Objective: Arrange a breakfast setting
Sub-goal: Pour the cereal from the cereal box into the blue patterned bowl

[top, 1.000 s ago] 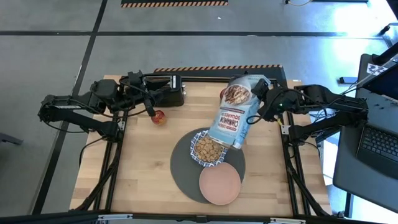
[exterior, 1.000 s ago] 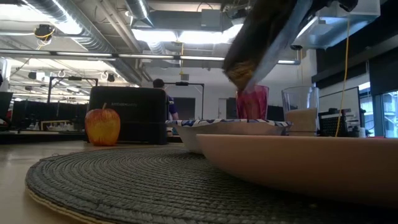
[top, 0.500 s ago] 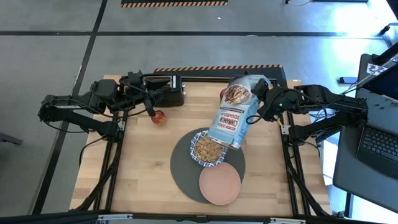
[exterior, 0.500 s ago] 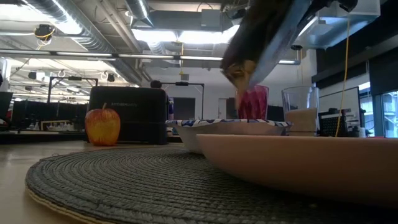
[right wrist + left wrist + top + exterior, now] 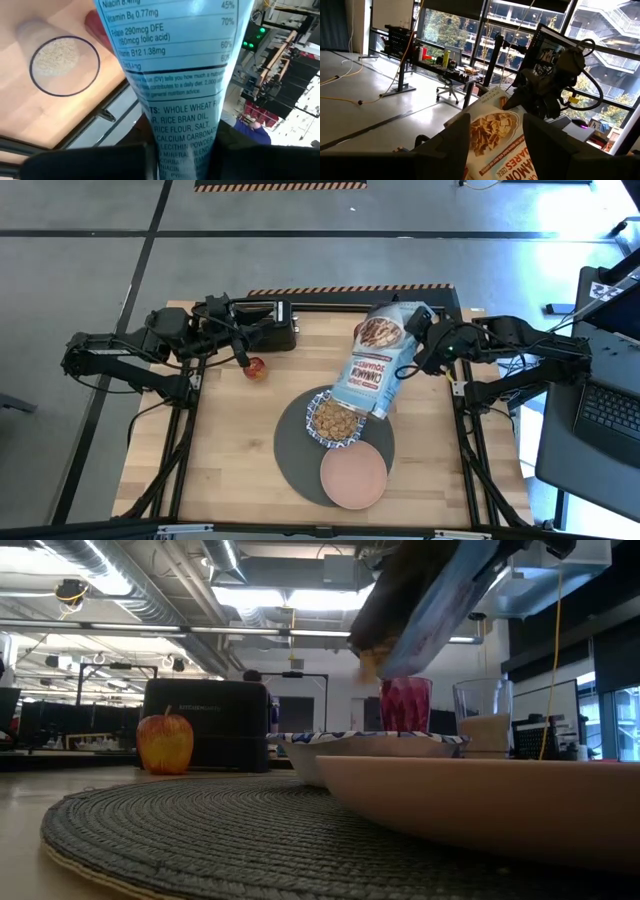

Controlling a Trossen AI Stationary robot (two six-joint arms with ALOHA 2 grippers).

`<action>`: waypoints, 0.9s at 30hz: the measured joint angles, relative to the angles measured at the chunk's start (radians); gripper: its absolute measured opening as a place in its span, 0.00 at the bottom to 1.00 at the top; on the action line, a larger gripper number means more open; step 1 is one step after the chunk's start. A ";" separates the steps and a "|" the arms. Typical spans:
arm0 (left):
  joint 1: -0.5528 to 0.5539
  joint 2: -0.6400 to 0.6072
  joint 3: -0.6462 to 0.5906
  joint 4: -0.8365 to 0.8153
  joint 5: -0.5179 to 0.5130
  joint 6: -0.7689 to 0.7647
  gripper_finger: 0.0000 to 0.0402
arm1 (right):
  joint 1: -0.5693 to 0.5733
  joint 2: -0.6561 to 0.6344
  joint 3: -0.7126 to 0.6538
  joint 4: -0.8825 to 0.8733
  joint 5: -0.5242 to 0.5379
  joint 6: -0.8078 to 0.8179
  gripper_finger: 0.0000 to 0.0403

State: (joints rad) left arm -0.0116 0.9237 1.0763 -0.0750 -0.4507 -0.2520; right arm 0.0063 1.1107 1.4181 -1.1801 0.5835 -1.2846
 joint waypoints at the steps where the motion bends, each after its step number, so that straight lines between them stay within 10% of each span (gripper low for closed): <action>1: 0.000 0.000 0.000 0.000 0.000 0.000 0.43 | 0.000 0.000 0.000 -0.002 0.000 0.000 0.17; 27: 0.000 0.000 0.000 0.000 0.000 -0.004 0.43 | 0.000 -0.006 0.001 0.001 -0.030 0.160 0.19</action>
State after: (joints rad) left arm -0.0116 0.9237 1.0763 -0.0750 -0.4503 -0.2562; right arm 0.0063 1.1047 1.4188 -1.1790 0.5539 -1.1250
